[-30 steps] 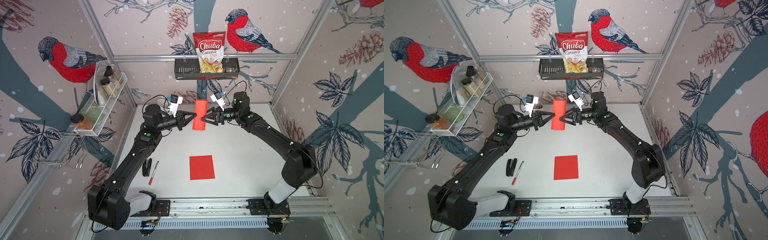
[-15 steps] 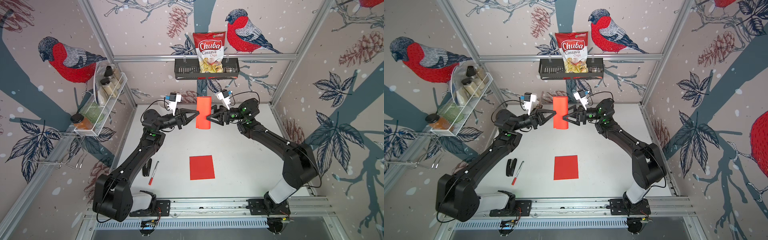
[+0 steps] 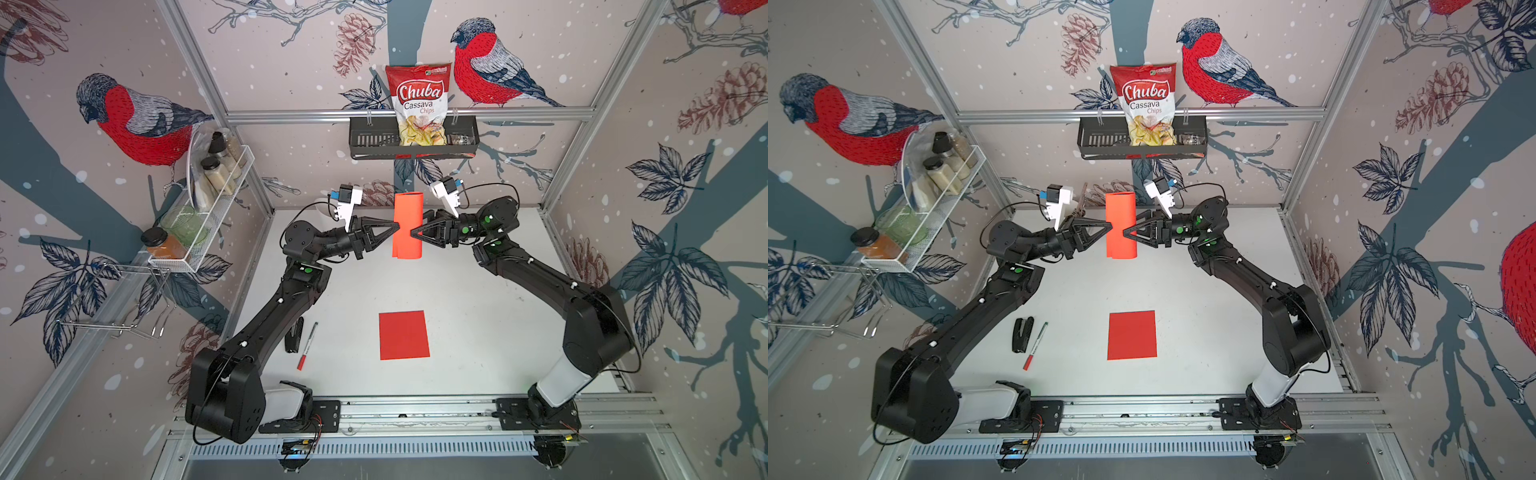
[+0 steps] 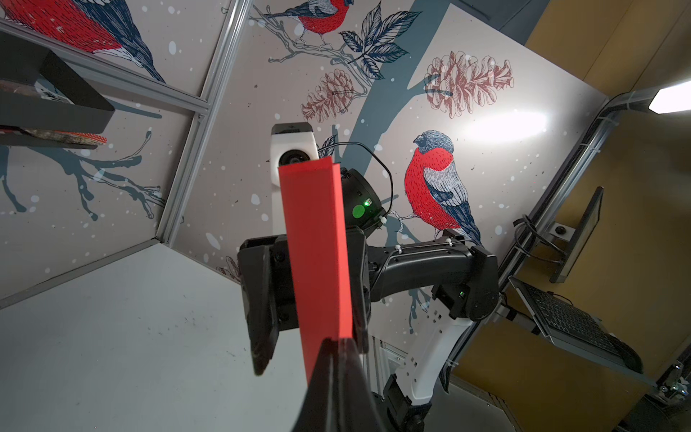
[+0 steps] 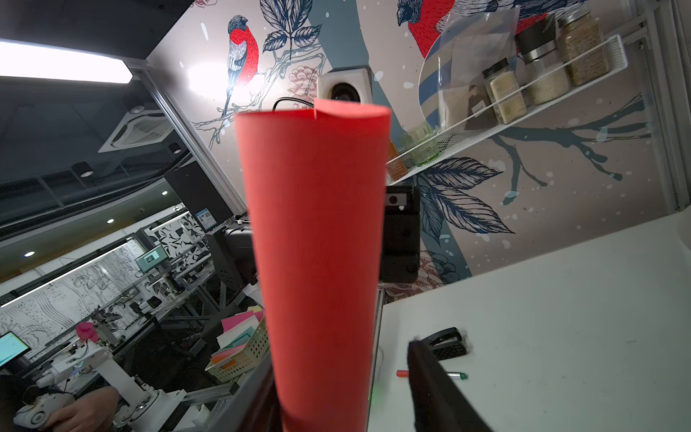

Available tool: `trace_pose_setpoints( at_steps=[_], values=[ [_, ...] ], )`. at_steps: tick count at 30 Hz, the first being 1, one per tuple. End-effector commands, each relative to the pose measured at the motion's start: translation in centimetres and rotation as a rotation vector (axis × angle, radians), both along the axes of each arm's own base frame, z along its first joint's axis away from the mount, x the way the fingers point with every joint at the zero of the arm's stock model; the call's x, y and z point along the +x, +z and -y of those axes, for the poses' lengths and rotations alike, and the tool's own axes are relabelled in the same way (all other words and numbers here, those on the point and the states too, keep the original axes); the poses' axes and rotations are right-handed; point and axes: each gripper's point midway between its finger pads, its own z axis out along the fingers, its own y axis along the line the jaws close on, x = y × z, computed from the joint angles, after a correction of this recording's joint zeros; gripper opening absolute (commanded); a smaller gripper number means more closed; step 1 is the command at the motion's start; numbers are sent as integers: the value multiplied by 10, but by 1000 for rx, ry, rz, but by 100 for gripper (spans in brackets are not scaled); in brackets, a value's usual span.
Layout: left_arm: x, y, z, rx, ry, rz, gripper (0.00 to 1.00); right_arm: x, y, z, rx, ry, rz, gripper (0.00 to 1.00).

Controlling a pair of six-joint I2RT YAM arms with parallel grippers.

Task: Fold the square paper along the opposite sides
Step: Fold the paper.

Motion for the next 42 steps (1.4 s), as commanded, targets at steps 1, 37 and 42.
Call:
trace_pose_setpoints(
  at_steps=[1,37,42],
  values=[
    [-5,4,0,-3,-8,44,0,-1,1,-2,-4,1,30,52],
    [6,-15,0,49,52,9,23,6,-1,-14,-63,-57,30,31],
    [5,-14,0,50,52,11,23,7,-6,-20,-97,-68,41,31]
  ],
)
